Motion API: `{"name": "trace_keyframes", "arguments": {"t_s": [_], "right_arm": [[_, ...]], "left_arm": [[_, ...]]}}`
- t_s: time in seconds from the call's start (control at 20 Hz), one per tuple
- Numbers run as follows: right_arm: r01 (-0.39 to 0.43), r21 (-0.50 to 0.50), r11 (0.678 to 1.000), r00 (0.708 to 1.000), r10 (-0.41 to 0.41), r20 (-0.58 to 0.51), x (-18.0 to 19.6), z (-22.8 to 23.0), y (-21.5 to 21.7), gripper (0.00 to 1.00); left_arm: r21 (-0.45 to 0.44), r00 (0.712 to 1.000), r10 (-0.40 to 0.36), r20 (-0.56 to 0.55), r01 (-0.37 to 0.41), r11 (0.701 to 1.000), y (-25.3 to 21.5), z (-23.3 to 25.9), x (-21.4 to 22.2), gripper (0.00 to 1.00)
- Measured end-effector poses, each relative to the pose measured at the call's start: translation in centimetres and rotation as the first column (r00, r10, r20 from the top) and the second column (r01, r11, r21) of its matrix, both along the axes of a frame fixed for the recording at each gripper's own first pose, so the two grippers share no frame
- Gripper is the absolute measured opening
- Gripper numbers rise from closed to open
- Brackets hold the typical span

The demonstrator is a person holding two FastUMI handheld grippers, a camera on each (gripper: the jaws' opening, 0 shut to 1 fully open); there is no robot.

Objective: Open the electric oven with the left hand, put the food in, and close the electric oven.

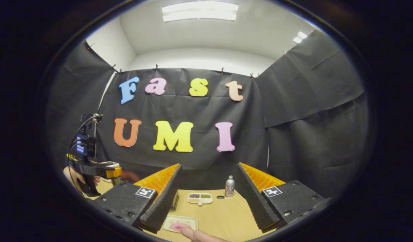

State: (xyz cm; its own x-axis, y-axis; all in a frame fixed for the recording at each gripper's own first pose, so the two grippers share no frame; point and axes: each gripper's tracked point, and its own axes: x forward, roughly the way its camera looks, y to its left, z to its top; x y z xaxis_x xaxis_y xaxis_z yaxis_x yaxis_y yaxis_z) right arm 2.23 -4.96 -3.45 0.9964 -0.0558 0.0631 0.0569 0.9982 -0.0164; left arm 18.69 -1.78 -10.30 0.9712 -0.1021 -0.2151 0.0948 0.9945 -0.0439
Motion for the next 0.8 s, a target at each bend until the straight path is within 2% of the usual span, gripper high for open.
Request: {"name": "trace_keyframes", "arguments": {"t_s": [0.05, 0.1, 0.15, 0.2, 0.25, 0.3, 0.4, 0.45, 0.5, 0.55, 0.7, 0.75, 0.8], "right_arm": [[0.006, 0.001, 1.0, 1.0, -0.006, 0.001, 0.2, -0.2, -0.4, 0.96], [0.009, -0.001, 1.0, 1.0, -0.009, 0.001, 0.5, -0.7, -0.7, 1.0], [0.009, -0.007, 1.0, 1.0, -0.009, 0.002, 0.7, -0.8, -1.0, 0.96], [0.01, -0.015, 1.0, 1.0, -0.01, 0.002, 0.9, -1.2, -1.2, 1.0], [0.017, -0.019, 1.0, 1.0, -0.017, 0.003, 1.2, -1.4, -1.6, 0.96], [0.023, -0.023, 0.999, 1.0, -0.023, 0.004, 1.4, -1.6, -2.0, 1.0], [0.034, -0.013, 0.999, 0.999, -0.034, 0.02, 1.5, -1.6, -2.7, 1.0], [0.04, -0.008, 0.999, 0.999, -0.04, 0.027, 1.7, -1.6, -3.0, 0.96], [0.045, -0.006, 0.999, 0.998, -0.045, 0.032, 1.7, -1.8, -3.4, 0.96], [0.048, -0.008, 0.999, 0.998, -0.048, 0.038, 1.7, -1.8, -3.6, 1.0], [0.062, -0.015, 0.998, 0.996, -0.061, 0.064, 1.4, -1.4, -4.3, 0.96], [0.063, -0.018, 0.998, 0.996, -0.061, 0.07, 1.2, -1.2, -4.4, 0.96], [0.062, -0.017, 0.998, 0.995, -0.06, 0.075, 1.0, -1.2, -4.4, 0.96]], "left_arm": [[0.002, 1.0, -0.005, -0.022, 0.005, 1.0, -0.4, -1.1, 0.9, 0.95], [0.001, 0.999, -0.003, -0.037, 0.003, 1.0, -0.6, -1.8, 1.9, 0.95], [0.001, 0.999, -0.006, -0.048, 0.006, 1.0, -0.9, -2.4, 3.1, 0.95], [0.005, 0.998, -0.007, -0.067, 0.007, 1.0, -1.0, -3.3, 4.0, 0.95], [0.008, 0.996, 0.001, -0.09, 0.0, 1.0, -0.9, -4.2, 4.9, 0.94], [0.006, 0.994, -0.003, -0.108, 0.004, 1.0, -1.0, -5.0, 5.5, 0.95], [0.003, 0.99, -0.013, -0.143, 0.014, 1.0, -1.5, -6.2, 6.8, 0.94], [0.022, 0.989, 0.007, -0.149, -0.003, 1.0, -1.1, -6.6, 6.8, 0.94], [0.043, 0.991, 0.008, -0.131, -0.003, 0.999, -1.1, -6.3, 7.3, 0.94], [0.046, 0.991, 0.005, -0.137, 0.001, 0.999, -1.3, -6.5, 7.4, 0.94], [0.103, 0.985, 0.012, -0.175, 0.006, 0.995, -1.0, -7.3, 7.8, 0.94], [0.096, 0.987, 0.013, -0.161, 0.003, 0.995, -1.0, -7.1, 8.0, 0.95], [0.085, 0.981, 0.016, -0.195, 0.0, 0.996, -1.2, -7.6, 7.7, 0.94]]}}
